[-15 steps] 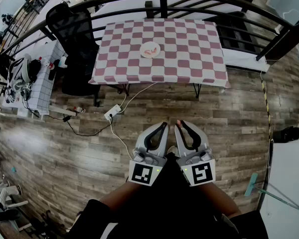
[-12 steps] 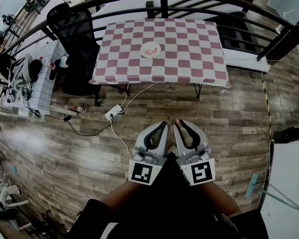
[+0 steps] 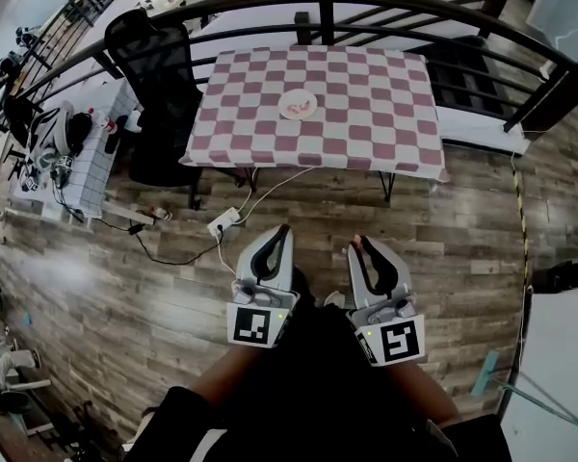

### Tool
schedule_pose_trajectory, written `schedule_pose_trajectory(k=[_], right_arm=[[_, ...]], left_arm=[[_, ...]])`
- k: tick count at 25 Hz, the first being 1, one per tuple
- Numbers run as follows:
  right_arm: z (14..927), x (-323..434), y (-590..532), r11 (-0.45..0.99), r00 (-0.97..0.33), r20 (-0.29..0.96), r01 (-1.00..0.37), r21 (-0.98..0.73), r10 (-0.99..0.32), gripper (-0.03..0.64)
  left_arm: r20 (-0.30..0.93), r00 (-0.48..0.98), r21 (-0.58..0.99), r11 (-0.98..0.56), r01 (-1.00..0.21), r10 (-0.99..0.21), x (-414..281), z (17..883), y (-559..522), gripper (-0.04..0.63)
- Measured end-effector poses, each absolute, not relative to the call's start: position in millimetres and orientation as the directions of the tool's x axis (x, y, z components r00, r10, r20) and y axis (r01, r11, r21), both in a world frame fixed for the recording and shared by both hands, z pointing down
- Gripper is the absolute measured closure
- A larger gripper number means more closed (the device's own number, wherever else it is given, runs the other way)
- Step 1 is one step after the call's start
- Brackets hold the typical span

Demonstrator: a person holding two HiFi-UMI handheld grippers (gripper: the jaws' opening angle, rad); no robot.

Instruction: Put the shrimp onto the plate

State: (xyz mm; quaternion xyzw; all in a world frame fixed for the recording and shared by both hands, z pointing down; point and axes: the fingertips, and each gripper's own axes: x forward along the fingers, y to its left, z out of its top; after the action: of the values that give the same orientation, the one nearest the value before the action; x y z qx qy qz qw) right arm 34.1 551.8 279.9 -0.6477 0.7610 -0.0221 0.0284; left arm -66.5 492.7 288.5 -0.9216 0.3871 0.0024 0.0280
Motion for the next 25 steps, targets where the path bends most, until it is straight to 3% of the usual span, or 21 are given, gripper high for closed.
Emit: schedule_pose_trajectory(k=[4, 25], right_arm=[[289, 37, 554, 0.171, -0.172, 0.003, -0.981, -0.088, -0.985, 0.560], [315, 49, 484, 0.170, -0.178, 0.095, -0.982, -0.085, -0.979, 0.560]], left_arm=[[-0.085, 0.677, -0.060, -0.674, -0.736, -0.731, -72, 279, 473, 0.588], [-0.013, 0.655, -0.025, -0.655, -0.755, -0.755, -68, 311, 402, 0.588]])
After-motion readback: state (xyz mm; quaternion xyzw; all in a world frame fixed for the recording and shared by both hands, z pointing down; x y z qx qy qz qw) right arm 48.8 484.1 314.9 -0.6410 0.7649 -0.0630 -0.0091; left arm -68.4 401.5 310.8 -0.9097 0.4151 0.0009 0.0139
